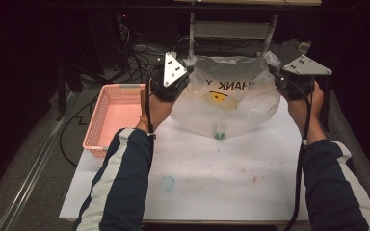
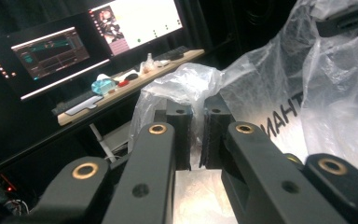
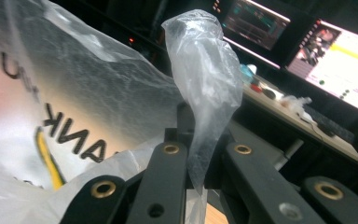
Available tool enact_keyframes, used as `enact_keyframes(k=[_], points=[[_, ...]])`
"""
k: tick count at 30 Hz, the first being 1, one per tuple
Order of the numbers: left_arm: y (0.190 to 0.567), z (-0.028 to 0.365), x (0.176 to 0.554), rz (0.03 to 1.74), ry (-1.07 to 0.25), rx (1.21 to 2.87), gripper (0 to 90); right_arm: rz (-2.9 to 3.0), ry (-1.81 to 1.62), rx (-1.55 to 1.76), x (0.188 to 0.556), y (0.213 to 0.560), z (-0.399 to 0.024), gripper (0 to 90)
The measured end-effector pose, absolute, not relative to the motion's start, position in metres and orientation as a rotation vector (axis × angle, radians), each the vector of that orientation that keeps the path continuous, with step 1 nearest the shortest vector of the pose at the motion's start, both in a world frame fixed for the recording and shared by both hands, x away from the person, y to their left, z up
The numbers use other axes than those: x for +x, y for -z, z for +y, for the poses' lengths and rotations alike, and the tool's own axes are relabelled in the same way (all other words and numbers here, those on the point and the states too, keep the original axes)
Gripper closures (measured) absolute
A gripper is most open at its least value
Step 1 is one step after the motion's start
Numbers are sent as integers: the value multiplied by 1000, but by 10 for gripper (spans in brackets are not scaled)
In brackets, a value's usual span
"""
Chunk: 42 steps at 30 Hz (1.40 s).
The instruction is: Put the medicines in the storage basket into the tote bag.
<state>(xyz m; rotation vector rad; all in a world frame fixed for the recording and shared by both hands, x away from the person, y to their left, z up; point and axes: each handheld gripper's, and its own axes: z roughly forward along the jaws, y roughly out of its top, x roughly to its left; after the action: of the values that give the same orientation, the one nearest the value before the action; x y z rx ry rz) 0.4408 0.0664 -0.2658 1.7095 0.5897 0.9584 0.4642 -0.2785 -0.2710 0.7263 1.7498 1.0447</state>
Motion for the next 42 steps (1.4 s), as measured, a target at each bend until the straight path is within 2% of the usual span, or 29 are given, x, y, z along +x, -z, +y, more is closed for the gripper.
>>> enact_keyframes(k=[13, 22, 26, 28, 30, 33, 42], points=[[243, 64, 453, 590, -986, 1682, 827, 1740, -1005, 743, 486, 253, -278, 900], [253, 62, 463, 621, -976, 1717, 782, 1760, -993, 777, 497, 261, -272, 900], [259, 63, 471, 658, -978, 1749, 705, 1771, -977, 807, 503, 266, -273, 900], [260, 66, 472, 681, -956, 1742, 591, 1778, -964, 820, 506, 269, -273, 900], [259, 70, 471, 694, -946, 1718, 533, 1782, -939, 830, 508, 271, -274, 900], [257, 75, 468, 733, -995, 1678, 388, 1787, -904, 849, 512, 275, -278, 900], [244, 91, 456, 706, -1009, 1641, 385, 1759, -823, 909, 520, 279, -293, 900]])
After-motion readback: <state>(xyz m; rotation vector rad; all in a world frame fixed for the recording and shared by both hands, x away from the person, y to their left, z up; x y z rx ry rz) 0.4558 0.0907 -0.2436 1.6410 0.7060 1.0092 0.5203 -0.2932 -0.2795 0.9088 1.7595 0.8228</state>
